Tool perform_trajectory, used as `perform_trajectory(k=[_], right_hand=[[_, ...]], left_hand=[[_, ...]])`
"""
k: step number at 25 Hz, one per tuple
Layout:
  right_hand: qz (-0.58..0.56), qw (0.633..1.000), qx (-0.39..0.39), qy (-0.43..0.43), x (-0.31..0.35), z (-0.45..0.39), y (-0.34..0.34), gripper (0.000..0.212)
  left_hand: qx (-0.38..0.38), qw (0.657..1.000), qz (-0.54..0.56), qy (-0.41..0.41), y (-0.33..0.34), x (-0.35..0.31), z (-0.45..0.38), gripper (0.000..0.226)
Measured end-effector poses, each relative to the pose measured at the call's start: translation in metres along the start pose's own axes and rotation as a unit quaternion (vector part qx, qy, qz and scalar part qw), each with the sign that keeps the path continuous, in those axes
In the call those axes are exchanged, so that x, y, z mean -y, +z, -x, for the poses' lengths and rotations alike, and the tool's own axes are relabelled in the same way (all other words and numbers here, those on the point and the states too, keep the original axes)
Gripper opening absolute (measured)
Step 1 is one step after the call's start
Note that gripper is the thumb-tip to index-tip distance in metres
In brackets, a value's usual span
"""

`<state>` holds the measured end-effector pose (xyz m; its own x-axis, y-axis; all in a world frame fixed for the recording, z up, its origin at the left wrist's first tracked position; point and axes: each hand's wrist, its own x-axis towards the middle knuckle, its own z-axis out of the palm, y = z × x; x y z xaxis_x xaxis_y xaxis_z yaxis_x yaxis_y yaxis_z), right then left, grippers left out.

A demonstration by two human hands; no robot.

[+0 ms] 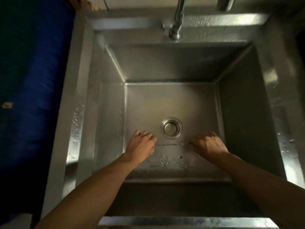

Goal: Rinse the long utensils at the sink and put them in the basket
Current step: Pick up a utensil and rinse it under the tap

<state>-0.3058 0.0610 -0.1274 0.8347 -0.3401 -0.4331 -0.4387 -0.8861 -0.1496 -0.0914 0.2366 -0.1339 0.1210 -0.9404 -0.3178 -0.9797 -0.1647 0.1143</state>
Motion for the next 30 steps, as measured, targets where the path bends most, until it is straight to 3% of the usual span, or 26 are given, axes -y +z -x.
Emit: perform_trajectory(k=[5, 10, 17, 22, 26, 28, 30], right_hand=[[-0.058, 0.992, -0.079, 0.080, -0.015, 0.009, -0.081, 0.025], [-0.237, 0.946, -0.126, 0.184, -0.019, 0.032, -0.188, 0.012], [-0.381, 0.878, -0.233, 0.171, -0.005, 0.075, -0.310, 0.010], [-0.631, 0.679, -0.324, 0.190, 0.026, 0.092, -0.341, 0.018], [-0.800, 0.482, -0.286, 0.216, 0.040, 0.083, -0.331, 0.013], [-0.838, 0.447, -0.243, 0.198, 0.047, 0.073, -0.317, 0.019], [-0.845, 0.442, -0.235, 0.187, 0.054, 0.064, -0.306, 0.014]], left_hand=[[-0.093, 0.991, 0.097, -0.014, -0.080, 0.013, -0.002, 0.013], [-0.172, 0.959, 0.213, -0.067, -0.183, 0.027, 0.000, 0.011], [-0.216, 0.938, 0.255, -0.089, -0.301, 0.030, 0.019, 0.012], [-0.229, 0.924, 0.293, -0.089, -0.339, 0.029, 0.031, 0.010], [-0.223, 0.917, 0.316, -0.095, -0.341, 0.024, 0.031, 0.009], [-0.211, 0.917, 0.327, -0.091, -0.337, 0.021, 0.030, 0.009], [-0.194, 0.919, 0.331, -0.086, -0.330, 0.019, 0.029, 0.009]])
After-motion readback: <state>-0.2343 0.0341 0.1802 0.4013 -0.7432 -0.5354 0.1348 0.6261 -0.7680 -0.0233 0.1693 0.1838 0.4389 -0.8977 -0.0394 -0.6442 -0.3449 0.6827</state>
